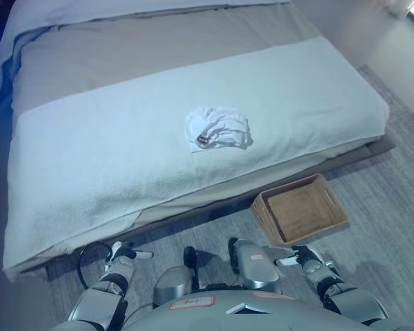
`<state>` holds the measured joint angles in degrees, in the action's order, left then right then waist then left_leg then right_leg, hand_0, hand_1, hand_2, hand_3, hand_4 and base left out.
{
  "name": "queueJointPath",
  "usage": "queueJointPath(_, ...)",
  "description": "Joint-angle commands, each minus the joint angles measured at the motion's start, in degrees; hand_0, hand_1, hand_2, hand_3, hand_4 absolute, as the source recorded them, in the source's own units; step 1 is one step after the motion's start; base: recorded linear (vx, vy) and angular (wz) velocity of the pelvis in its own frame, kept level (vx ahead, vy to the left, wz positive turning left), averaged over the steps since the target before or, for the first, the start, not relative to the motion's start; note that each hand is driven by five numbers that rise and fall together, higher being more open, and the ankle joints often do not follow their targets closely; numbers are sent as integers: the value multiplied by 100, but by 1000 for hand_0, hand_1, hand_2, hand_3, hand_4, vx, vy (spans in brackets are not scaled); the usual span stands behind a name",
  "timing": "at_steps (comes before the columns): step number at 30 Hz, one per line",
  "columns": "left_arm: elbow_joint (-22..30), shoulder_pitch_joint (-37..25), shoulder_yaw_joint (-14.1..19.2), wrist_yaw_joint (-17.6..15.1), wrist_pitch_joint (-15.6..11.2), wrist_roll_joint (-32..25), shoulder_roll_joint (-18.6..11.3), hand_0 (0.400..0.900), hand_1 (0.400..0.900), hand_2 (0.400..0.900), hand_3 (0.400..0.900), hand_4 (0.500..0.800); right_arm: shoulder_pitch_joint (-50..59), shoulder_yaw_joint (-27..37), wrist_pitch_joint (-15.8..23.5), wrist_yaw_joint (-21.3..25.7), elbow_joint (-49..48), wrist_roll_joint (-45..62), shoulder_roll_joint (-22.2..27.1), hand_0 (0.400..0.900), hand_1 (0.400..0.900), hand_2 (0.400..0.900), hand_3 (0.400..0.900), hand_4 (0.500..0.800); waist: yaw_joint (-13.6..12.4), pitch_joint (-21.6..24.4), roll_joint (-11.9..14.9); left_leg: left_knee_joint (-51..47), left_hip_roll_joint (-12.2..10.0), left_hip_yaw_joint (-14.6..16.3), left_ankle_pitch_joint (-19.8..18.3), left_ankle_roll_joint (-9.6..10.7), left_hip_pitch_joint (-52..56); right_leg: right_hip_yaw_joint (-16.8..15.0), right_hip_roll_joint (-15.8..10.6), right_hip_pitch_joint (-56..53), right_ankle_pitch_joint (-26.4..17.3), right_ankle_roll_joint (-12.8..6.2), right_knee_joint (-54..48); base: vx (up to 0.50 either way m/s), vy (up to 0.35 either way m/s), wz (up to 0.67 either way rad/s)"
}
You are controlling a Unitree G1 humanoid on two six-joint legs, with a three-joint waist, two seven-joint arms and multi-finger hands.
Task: Put the clothes on the bed into the basket.
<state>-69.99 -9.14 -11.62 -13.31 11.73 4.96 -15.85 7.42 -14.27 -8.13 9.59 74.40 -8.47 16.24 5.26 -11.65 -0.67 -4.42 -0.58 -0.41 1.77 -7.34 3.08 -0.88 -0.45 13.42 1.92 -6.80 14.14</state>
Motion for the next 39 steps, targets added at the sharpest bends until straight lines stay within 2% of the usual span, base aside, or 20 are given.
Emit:
queueJointPath(1,97,-101,-50,-99,-11,342,-228,900,900,900,900,800,30,22,-2,198,21,140,343,900,900,900,900,800,191,269,54,-58,779,-152,-963,371,1277,136,426,406,-1073,-56,-1278,430,-14,49)
queueJointPath(5,224,-40,-137,-71,-26,368,-153,900,900,900,900,800,-170,87,51,181,-32,257,408,900,900,900,900,800,415,531,-88,116,666,-388,-1065,511,1607,-270,712,198,-1045,161,-1033,478,-49,46)
queueJointPath(9,366,3,-290,-96,-34,367,-33,900,900,900,900,800,-155,-1,77,199,-87,249,459,900,900,900,900,800,452,558,-281,2356,594,-224,-43,1107,834,-163,783,-334,-766,441,-1006,403,-55,30)
queueJointPath(10,366,3,-290,-96,-34,367,-36,900,900,900,900,800,-154,-1,77,199,-86,249,456,900,900,900,900,800,453,575,-270,2362,606,-226,-34,1106,807,-164,770,-315,-775,439,-1011,304,-108,28)
queueJointPath(11,401,-45,-292,-146,-18,307,-56,900,900,900,900,800,-78,-3,83,197,-189,293,496,900,900,900,900,800,363,429,-183,3850,629,-105,409,1412,48,-136,674,-690,-614,591,-1104,284,-114,11)
queueJointPath(13,389,-66,-261,-221,-16,243,-82,900,900,900,900,800,47,-51,94,234,-329,325,524,900,900,900,900,800,170,271,-53,4819,681,-25,374,1350,-543,-150,571,-979,-526,706,-1181,335,-141,-2)
queueJointPath(15,381,-33,-249,-243,-10,237,-83,900,900,900,900,800,81,-68,94,249,-372,335,531,900,900,900,900,800,93,239,1,4892,559,56,232,1174,-759,-175,550,-1103,-490,735,-1219,240,-96,-13)
queueJointPath(16,334,82,-220,-261,2,225,-105,900,900,900,900,800,159,-146,99,278,-453,351,523,900,900,900,900,800,-65,222,166,4553,371,155,-39,887,-1216,-262,449,-1304,-384,767,-1235,318,-76,-26)
queueJointPath(18,246,214,-179,-269,23,235,-137,900,900,900,900,800,189,-188,132,320,-546,416,495,900,900,900,900,800,-194,205,298,3609,105,198,-278,681,-1361,-328,375,-1491,-241,742,-1228,323,-43,-25)
queueJointPath(19,246,214,-179,-269,23,235,-139,900,900,900,900,800,189,-188,132,320,-546,416,493,900,900,900,900,800,-193,213,313,3577,120,204,-254,679,-1355,-331,359,-1483,-244,740,-1229,361,71,-14)
queueJointPath(21,217,292,-121,-323,31,238,-147,900,900,900,900,800,281,-299,220,393,-967,341,570,900,900,900,900,800,-220,272,249,823,-253,58,374,845,-1251,-365,334,-1766,9,642,-1319,409,130,-8)
queueJointPath(22,217,293,-120,-323,31,238,-146,900,900,900,900,800,279,-299,218,392,-969,340,572,900,900,900,900,800,-214,273,252,737,-249,56,428,848,-1212,-360,331,-1767,7,643,-1320,394,199,-9)
queueJointPath(23,252,312,-105,-385,25,235,-116,900,900,900,900,800,363,-368,278,515,-1544,77,800,900,900,900,900,800,-185,321,119,-58,-415,120,731,1067,-1255,-379,319,-1929,150,591,-1347,354,226,-5)
queueJointPath(24,268,377,-110,-426,14,275,-70,900,900,900,900,800,400,-413,300,576,-1787,-117,961,900,900,900,900,800,-166,339,63,-58,-451,268,669,1154,-1407,-348,258,-2031,227,545,-1355,358,230,-6)
queueJointPath(27,144,421,-35,-583,-59,252,23,900,900,900,900,800,697,-688,305,601,-2130,-758,1287,900,900,900,900,800,-320,490,-45,-58,-335,106,844,1119,-1120,-516,103,-2339,478,447,-1183,445,285,-77)
queueJointPath(31,-61,405,-92,-599,-69,279,66,900,900,900,900,800,952,-919,322,572,-1923,-1018,1211,900,900,900,900,800,-455,652,20,-58,-149,79,787,957,-871,-566,-90,-2192,434,271,-347,374,278,-25)
queueJointPath(33,-29,283,-193,-587,-2,275,22,900,900,900,900,800,1255,-1142,243,457,-1974,-1200,1116,900,900,900,900,800,-457,530,71,1,135,63,518,608,-487,-633,-199,-1380,-681,292,1663,324,327,11)
queueJointPath(35,45,63,-234,-602,50,197,-42,900,900,900,900,800,1559,-1265,206,498,-2070,-1260,1104,900,900,900,900,800,-416,355,76,20,230,17,431,494,-293,-587,-129,-883,-804,308,2571,255,278,12)
queueJointPath(37,70,-69,-234,-644,60,139,-93,900,900,900,900,800,1881,-1341,148,559,-2064,-1254,1137,900,900,900,900,800,-417,306,7,-44,204,-13,373,490,-162,-404,-114,-451,-381,407,2346,231,139,13)
queueJointPath(39,50,-269,-308,-705,51,88,-53,900,900,900,900,800,2231,-1475,88,572,-1997,-1250,1068,900,900,900,900,800,-401,294,-30,-58,183,-50,297,575,-81,-158,-128,-424,-53,378,1105,299,28,29)
